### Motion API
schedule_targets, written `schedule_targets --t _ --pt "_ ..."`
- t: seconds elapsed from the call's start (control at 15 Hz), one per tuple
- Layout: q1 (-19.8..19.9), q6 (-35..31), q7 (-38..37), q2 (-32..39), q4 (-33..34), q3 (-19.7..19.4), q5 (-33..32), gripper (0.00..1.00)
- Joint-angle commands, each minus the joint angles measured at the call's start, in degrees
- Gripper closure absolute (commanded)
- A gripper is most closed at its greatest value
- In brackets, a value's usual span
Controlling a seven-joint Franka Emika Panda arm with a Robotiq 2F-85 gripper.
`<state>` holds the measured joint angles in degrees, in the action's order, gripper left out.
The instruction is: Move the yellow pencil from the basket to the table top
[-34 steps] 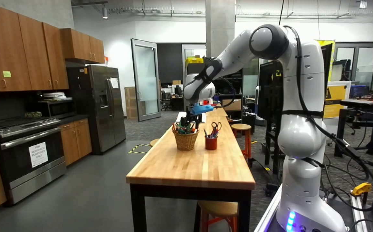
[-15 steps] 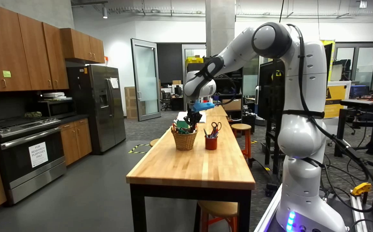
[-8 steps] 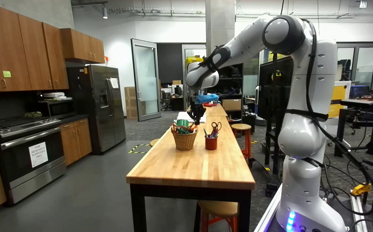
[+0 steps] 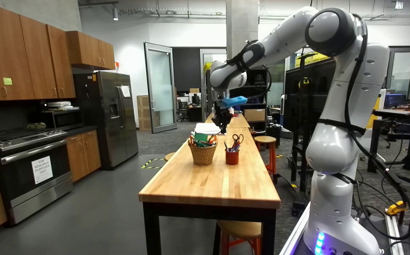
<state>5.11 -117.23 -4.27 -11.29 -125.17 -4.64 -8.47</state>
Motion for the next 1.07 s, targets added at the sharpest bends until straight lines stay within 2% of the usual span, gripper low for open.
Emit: schedule_targets --t 0.0,0.67,1.0 --pt "-0.1 0.8 2.2 -6.2 -4.8 0.5 -1.0 0.98" --pt "-3.3 -1.8 19.8 -18.3 -17.4 -1.2 1.4 0.98" --pt "-5.7 -10.6 25.9 -17.6 -22.3 -2.6 3.7 0.98"
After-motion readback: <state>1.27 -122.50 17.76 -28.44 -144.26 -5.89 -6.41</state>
